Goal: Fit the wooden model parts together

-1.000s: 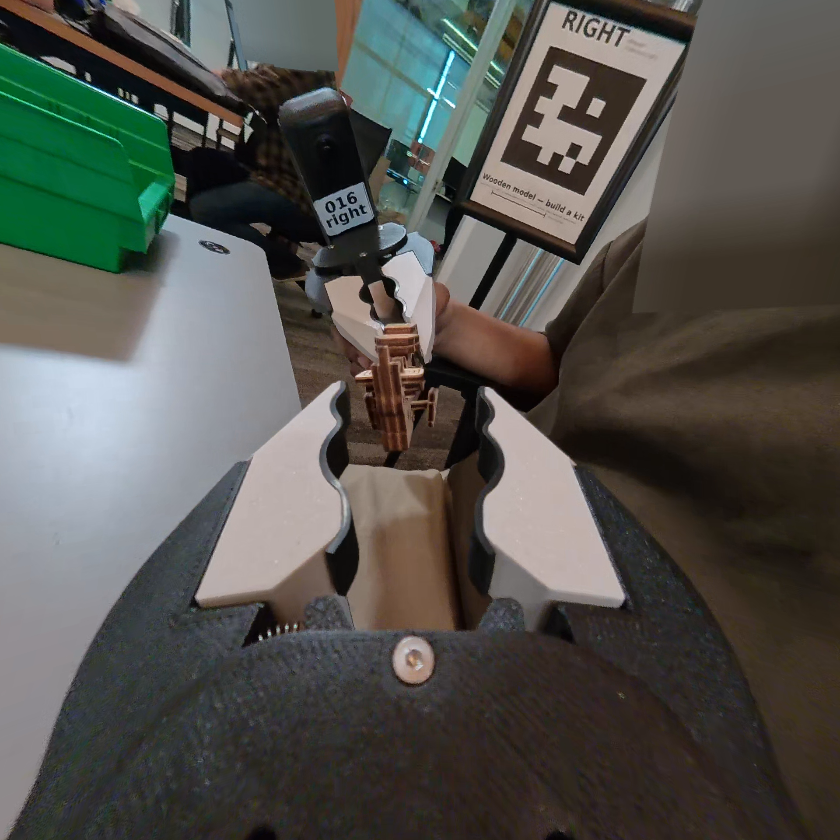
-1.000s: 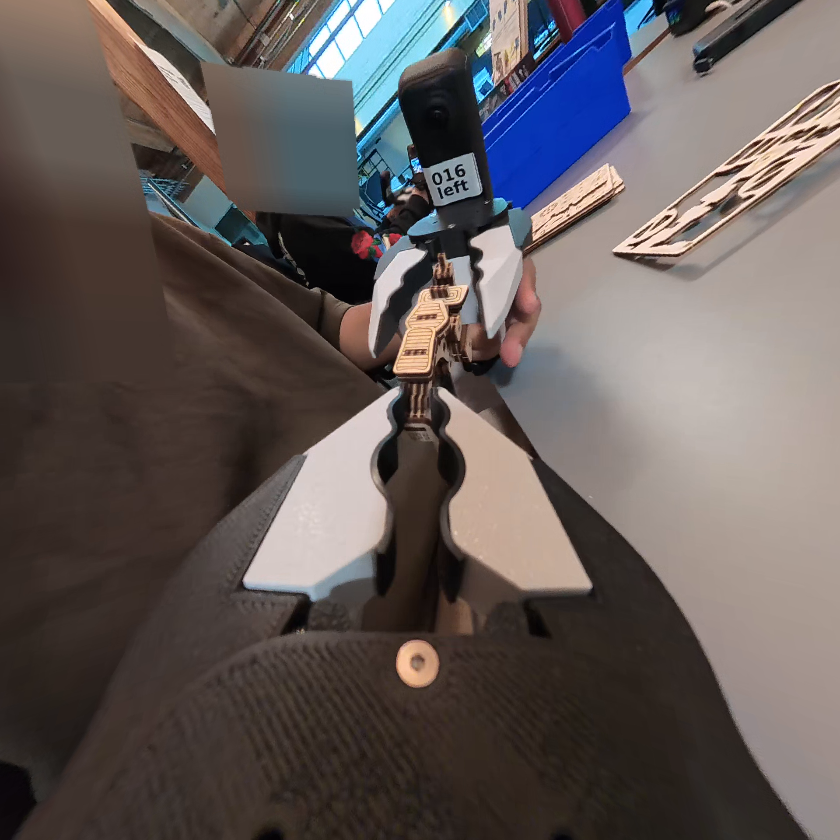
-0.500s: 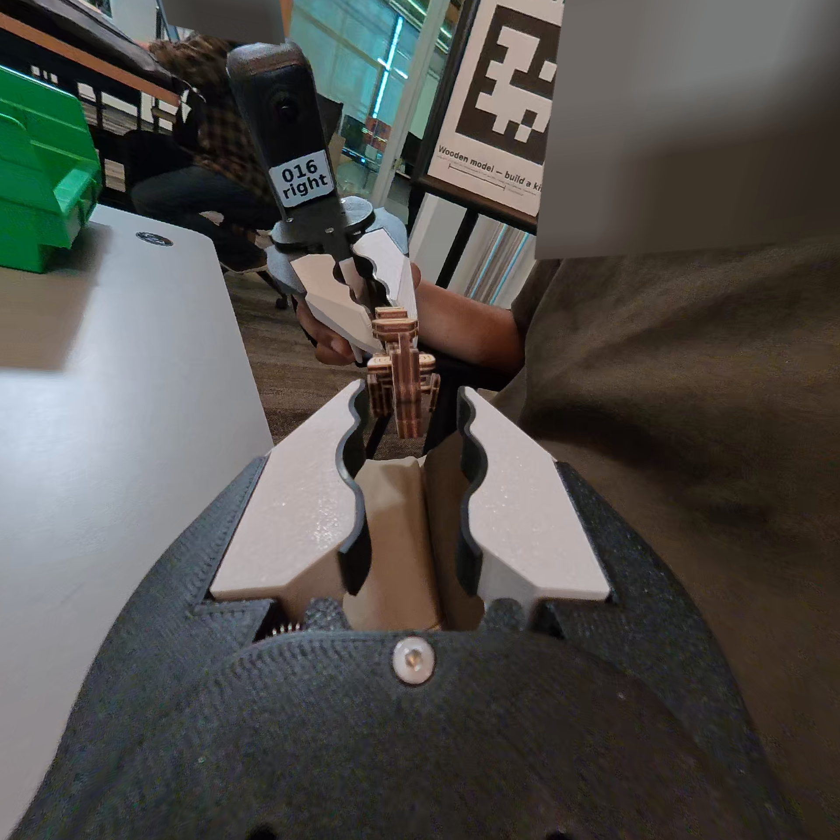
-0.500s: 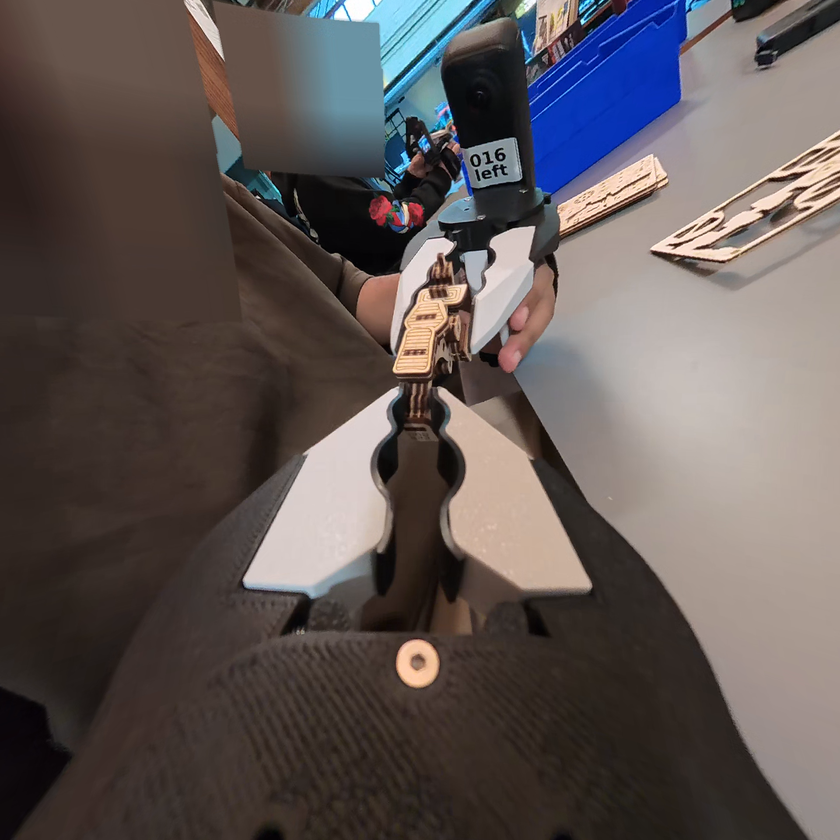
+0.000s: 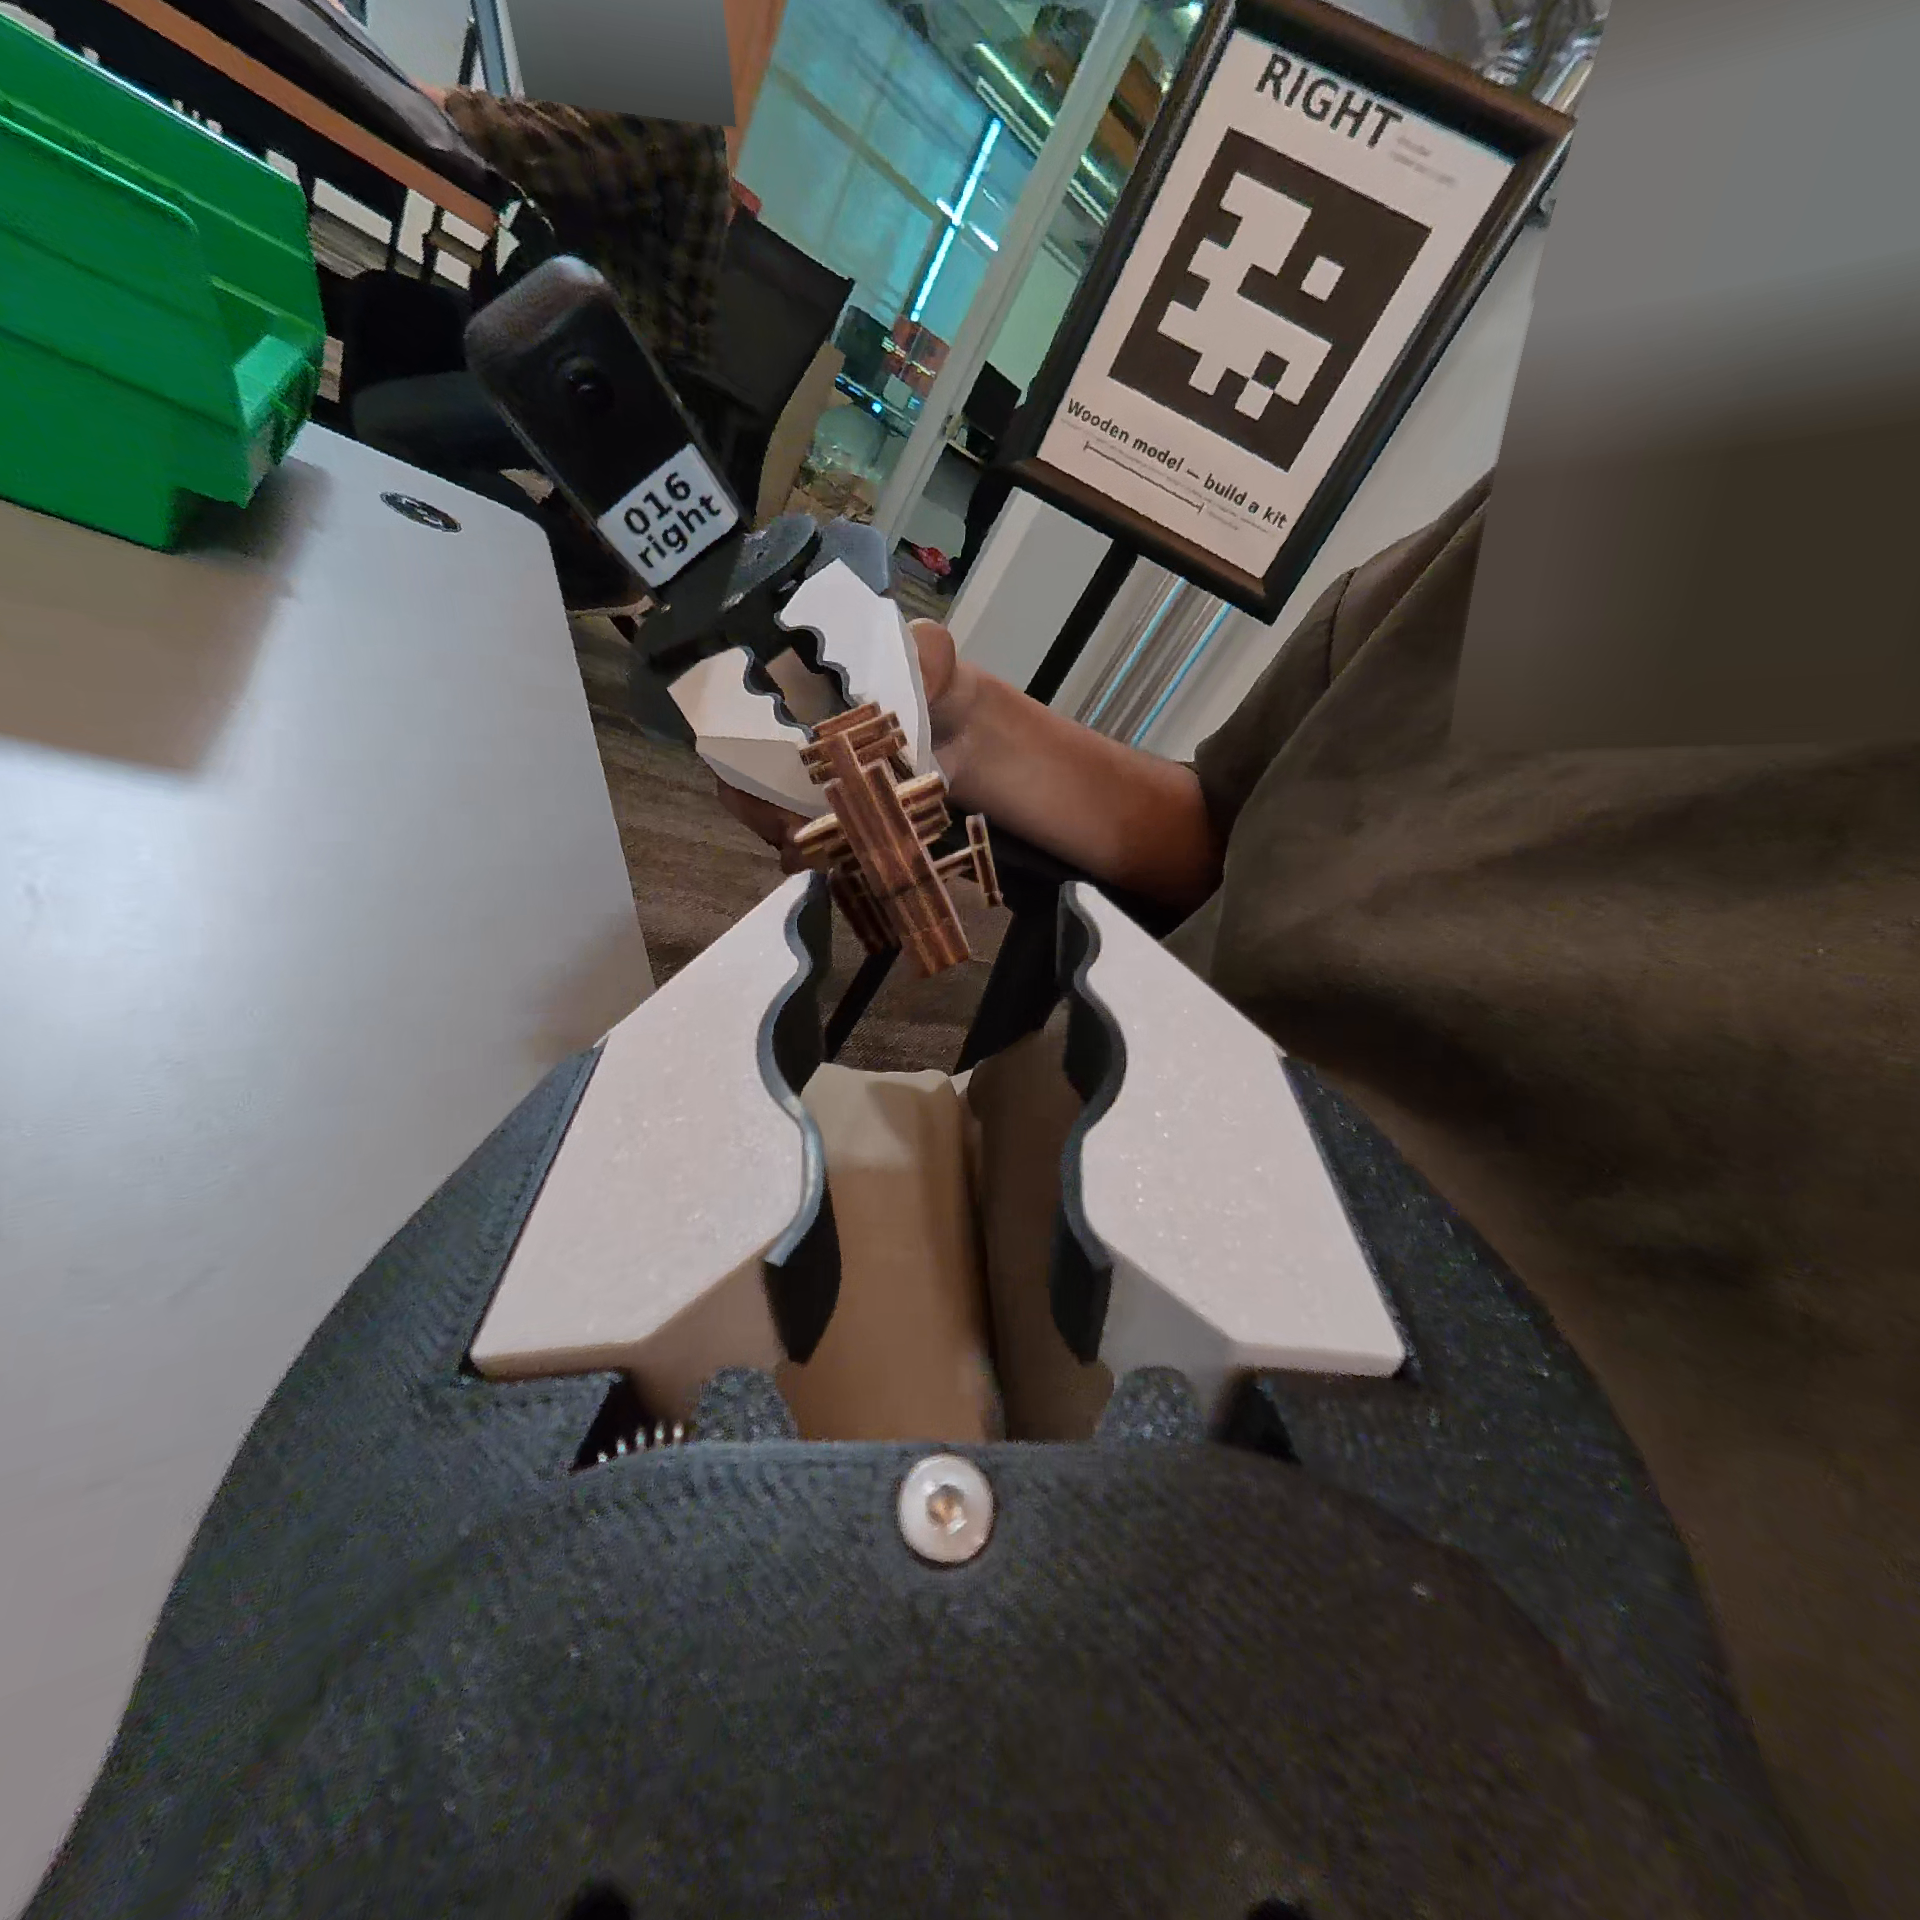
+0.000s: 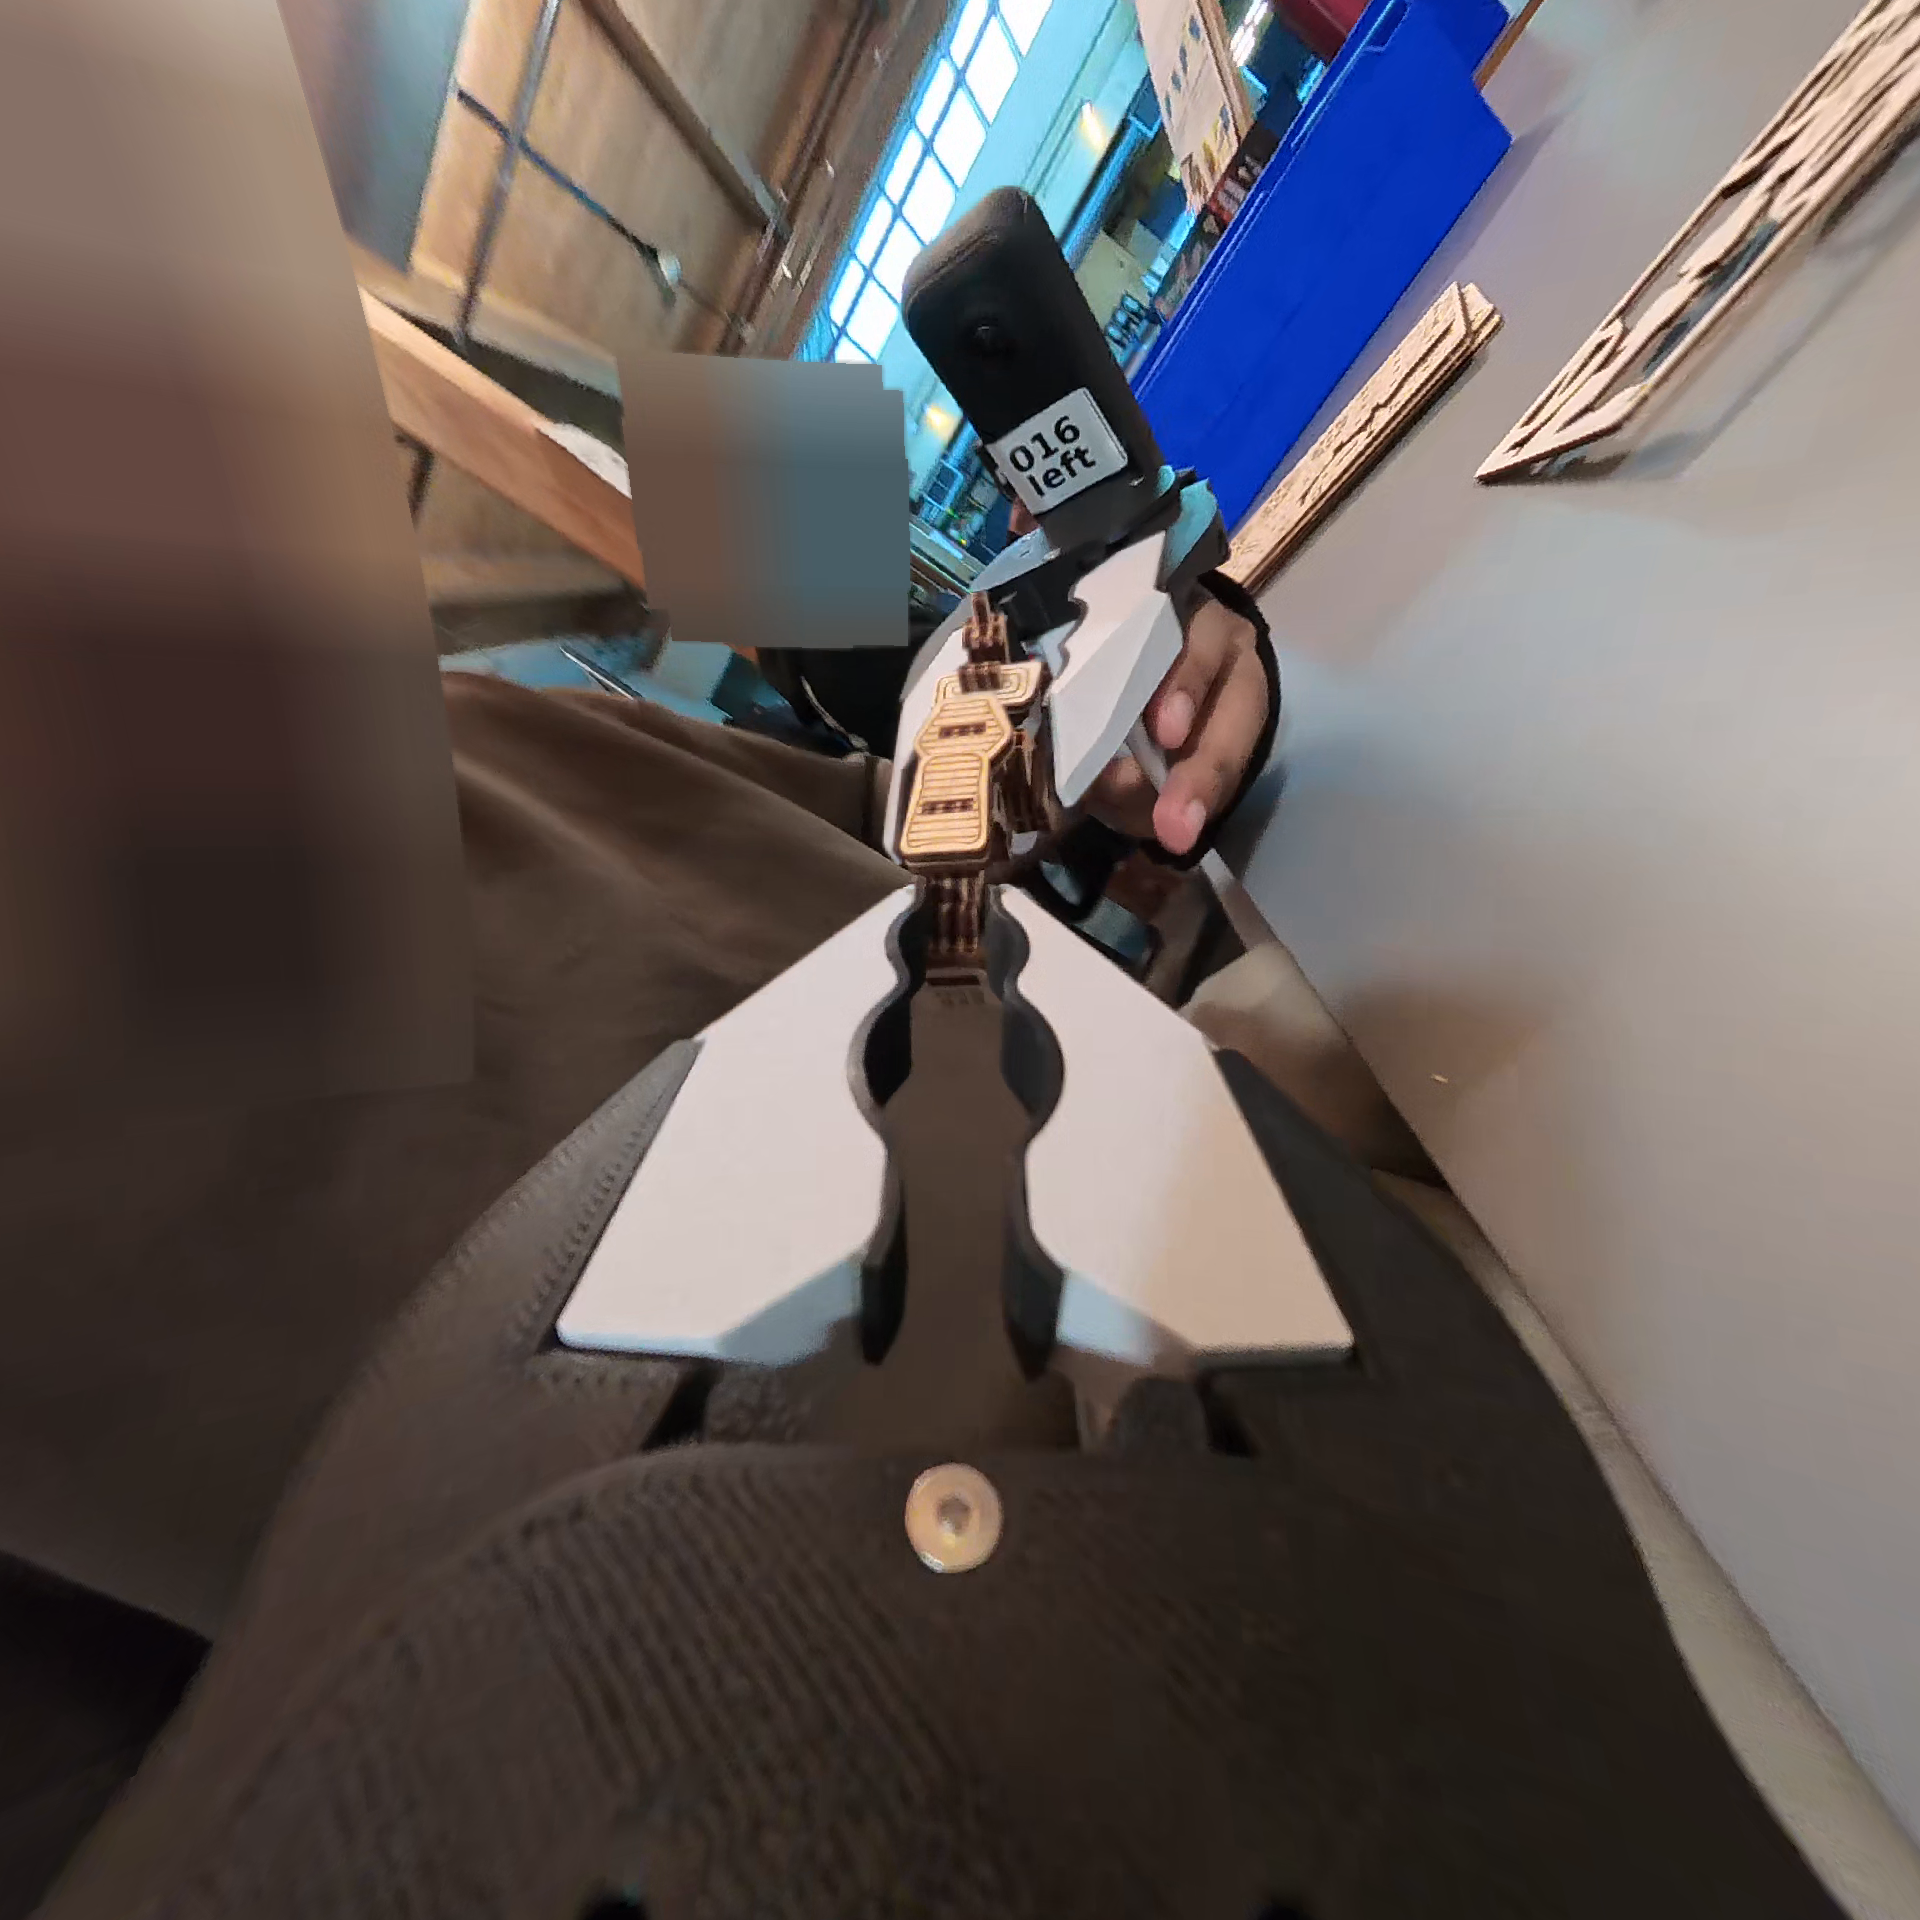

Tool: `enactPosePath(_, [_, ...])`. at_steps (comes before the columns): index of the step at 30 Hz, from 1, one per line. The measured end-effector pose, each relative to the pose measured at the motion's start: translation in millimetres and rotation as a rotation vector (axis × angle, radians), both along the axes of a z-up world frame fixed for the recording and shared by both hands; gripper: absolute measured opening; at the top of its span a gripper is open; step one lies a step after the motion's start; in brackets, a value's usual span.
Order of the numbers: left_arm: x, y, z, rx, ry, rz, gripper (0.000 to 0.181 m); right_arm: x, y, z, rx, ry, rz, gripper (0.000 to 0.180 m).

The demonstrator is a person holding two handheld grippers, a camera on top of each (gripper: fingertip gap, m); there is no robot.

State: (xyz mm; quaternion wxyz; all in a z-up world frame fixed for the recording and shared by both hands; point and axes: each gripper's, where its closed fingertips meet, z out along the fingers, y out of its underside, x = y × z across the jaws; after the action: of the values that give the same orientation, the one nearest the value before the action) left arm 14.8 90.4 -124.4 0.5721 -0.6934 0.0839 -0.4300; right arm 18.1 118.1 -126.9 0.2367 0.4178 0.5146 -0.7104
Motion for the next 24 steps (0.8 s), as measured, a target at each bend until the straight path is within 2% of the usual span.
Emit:
enactPosePath(7, [2.2, -2.0, 7.1, -0.002, -0.088, -0.038, 0.040, 3.2, -0.3, 4.5, -0.071, -0.041, 0.019, 0.008])
enactPosePath(24, [-8.3, -14.5, -7.1, -0.108, -0.084, -0.095, 0.023, 4.9, -9.0, -7.3, 0.043, -0.045, 0.032, 0.008])
